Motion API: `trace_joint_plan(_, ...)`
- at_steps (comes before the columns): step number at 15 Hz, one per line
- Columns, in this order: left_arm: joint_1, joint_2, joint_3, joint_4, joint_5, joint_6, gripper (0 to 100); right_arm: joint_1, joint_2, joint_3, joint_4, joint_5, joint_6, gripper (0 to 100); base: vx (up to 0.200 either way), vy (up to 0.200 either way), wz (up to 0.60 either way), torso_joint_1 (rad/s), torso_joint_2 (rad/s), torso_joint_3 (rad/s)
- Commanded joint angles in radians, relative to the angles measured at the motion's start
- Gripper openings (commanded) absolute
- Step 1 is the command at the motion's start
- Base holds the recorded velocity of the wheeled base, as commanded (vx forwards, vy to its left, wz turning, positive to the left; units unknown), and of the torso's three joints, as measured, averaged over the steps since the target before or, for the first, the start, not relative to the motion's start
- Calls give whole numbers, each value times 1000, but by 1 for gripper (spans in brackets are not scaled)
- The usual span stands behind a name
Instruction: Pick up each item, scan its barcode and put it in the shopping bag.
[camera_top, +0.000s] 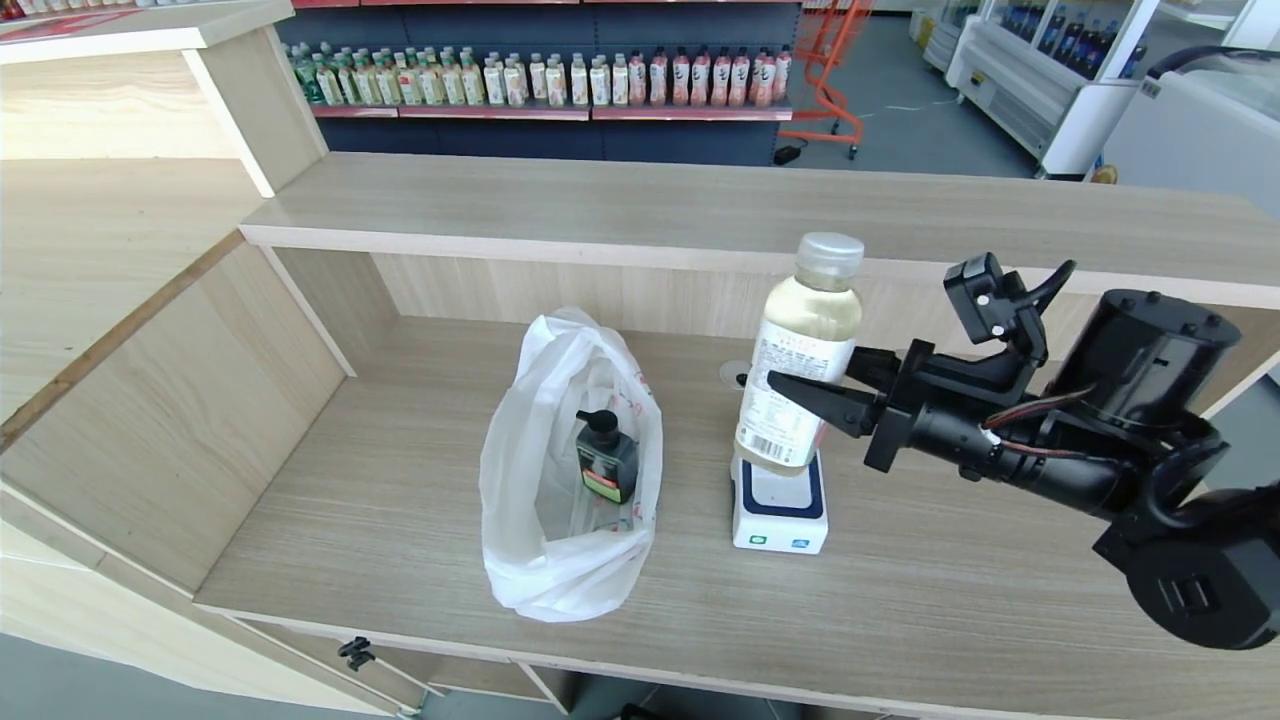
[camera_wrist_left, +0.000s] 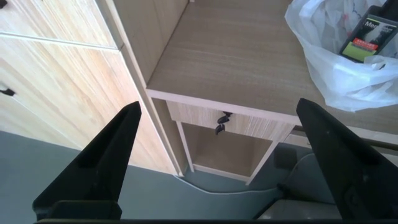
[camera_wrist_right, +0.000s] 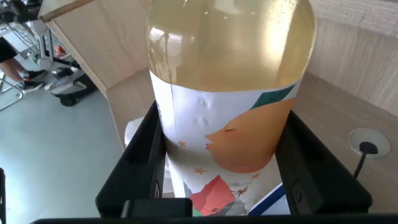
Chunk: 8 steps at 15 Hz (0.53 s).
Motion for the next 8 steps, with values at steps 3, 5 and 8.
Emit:
trace_joint_plan(3,0,0,0,0,1,0,100,86,-46,41,-3,-32,57,0,0,0,0,0,0,0)
trace_joint_plan(5,0,0,0,0,1,0,100,107,-46,41,-1,-32,80,0,0,0,0,0,0,0)
trace_joint_plan(8,0,0,0,0,1,2,100,115,-47,53,-3,-32,82,0,0,0,0,0,0,0)
